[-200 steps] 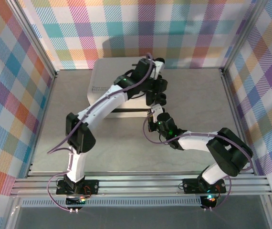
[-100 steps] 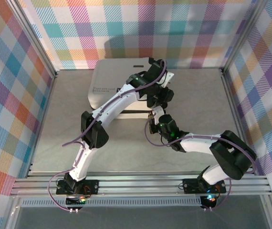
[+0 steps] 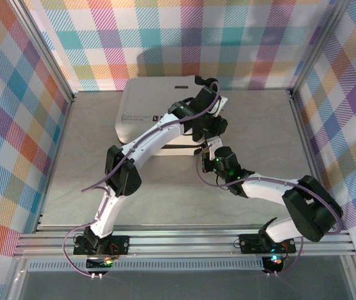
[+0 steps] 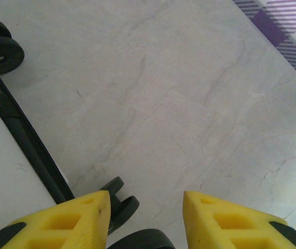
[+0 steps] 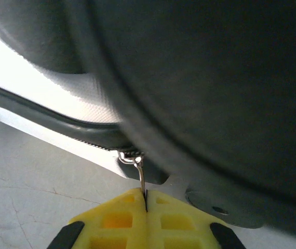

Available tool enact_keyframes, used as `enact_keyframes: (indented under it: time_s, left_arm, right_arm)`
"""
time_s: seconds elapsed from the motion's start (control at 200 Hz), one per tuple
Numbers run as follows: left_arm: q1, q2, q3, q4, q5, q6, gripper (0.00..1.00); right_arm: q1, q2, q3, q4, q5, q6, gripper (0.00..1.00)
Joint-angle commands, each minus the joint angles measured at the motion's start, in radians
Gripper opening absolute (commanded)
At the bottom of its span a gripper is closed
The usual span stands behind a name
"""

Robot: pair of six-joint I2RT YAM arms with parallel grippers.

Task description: Pack the luggage

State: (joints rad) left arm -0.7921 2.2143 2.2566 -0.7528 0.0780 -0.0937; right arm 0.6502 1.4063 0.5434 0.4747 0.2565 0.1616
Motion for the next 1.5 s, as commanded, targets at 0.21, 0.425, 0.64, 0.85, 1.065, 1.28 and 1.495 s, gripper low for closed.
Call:
enact_keyframes:
  time_s: [0.21, 0.425, 0.64, 0.85, 1.065, 1.28, 1.495]
  left_arm:
    - [0.040, -0.141, -0.303, -0.037, -0.124, -0.094, 0.40]
    - [0.095, -0.216, -0.463, 0.053, -0.133, -0.152, 0.40]
    - [0.139, -0.269, -0.575, 0.108, -0.134, -0.181, 0.39]
    - [0.169, -0.316, -0.651, 0.137, -0.125, -0.192, 0.39]
    - [0.179, -0.350, -0.720, 0.157, -0.114, -0.197, 0.38]
    - [0.179, -0.382, -0.782, 0.165, -0.105, -0.197, 0.37]
    - [0.179, -0.412, -0.823, 0.171, -0.098, -0.198, 0.35]
  right_arm:
    - [-0.132, -0.021, 0.000, -0.110, 0.110, 0.052, 0.00]
    - [-0.163, -0.020, 0.017, -0.127, 0.103, 0.061, 0.00]
    - [-0.202, -0.042, 0.028, -0.165, 0.090, 0.075, 0.00]
    - [-0.224, -0.019, 0.057, -0.183, 0.078, 0.073, 0.00]
    - [-0.239, 0.008, 0.092, -0.167, 0.056, 0.064, 0.00]
    - [-0.259, 0.097, 0.184, -0.165, 0.006, 0.047, 0.00]
    - [-0.282, 0.232, 0.307, -0.149, -0.047, 0.058, 0.00]
